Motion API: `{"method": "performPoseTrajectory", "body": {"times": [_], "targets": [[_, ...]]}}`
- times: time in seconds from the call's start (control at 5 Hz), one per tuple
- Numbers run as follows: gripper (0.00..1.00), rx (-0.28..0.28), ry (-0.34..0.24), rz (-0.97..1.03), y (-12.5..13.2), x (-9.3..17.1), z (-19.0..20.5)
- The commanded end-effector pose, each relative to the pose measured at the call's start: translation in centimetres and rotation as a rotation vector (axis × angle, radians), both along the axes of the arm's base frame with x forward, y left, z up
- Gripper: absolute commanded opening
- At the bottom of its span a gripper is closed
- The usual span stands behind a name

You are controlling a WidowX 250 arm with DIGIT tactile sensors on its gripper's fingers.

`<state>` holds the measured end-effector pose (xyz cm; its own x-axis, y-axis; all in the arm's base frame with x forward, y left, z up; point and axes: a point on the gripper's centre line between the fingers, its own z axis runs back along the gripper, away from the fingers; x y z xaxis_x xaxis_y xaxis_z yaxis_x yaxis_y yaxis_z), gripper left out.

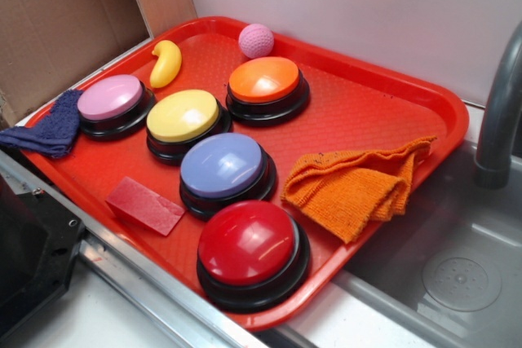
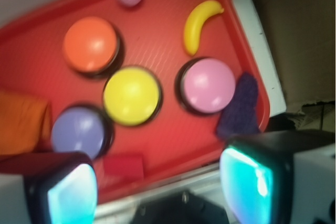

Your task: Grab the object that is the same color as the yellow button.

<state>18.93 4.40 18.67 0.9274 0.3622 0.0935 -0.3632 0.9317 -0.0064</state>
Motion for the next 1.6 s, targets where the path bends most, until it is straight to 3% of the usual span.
{"method": "performPoseTrajectory", "body": {"times": [0.0,0.4,0.6,1.0,1.4], "targets": [[1.0,0.066,-0.105,0.16,5.5,4.8,-4.6],[1.0,0.047,-0.062,0.239,8.5,7.4,-9.4],[1.0,0.083,-0.06,0.274,9.4,7.9,-11.2],[1.0,0.032,-0.013,0.256,10.3,9.3,-14.8],[1.0,0.05,-0.009,0.255,11.3,9.9,-16.0]]}}
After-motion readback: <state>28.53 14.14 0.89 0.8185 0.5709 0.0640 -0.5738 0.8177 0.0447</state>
